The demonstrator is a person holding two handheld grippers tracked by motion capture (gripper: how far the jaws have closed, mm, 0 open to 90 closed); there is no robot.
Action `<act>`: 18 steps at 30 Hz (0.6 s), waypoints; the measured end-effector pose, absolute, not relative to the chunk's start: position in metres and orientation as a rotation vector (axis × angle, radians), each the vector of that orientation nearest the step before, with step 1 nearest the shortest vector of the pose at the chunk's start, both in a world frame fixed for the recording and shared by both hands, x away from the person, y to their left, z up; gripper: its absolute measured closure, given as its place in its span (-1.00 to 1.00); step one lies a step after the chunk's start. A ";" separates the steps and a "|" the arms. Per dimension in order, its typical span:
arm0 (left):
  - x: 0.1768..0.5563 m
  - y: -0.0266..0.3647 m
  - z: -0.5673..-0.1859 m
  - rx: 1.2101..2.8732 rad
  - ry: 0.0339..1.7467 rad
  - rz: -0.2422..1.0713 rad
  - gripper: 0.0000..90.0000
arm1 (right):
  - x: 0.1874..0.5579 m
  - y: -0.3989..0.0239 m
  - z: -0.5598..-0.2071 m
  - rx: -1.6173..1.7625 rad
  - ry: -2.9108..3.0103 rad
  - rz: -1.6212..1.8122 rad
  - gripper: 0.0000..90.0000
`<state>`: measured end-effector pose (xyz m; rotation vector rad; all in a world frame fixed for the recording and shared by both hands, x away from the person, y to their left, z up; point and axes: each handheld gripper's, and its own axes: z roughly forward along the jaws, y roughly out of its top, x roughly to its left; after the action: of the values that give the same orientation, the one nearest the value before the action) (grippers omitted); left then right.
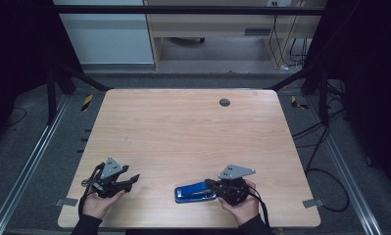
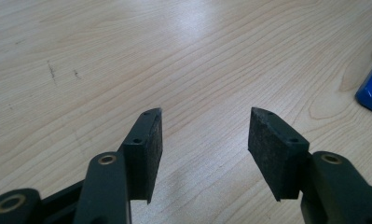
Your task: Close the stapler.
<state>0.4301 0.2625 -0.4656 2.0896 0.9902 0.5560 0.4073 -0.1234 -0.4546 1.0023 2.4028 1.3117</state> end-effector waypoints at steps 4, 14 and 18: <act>0.430 0.262 -0.466 2.091 0.992 0.554 0.01 | 0.409 -0.126 -0.457 1.014 2.404 1.312 1.00; 0.430 0.261 -0.466 2.095 0.986 0.548 0.00 | 0.409 -0.133 -0.455 1.053 2.413 1.270 1.00; 0.430 0.261 -0.467 2.097 0.986 0.546 0.01 | 0.411 -0.131 -0.457 1.044 2.427 1.231 1.00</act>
<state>0.4302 0.2609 -0.4667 2.0975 0.9856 0.5457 0.4108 -0.1315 -0.4569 1.0436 2.4272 1.2308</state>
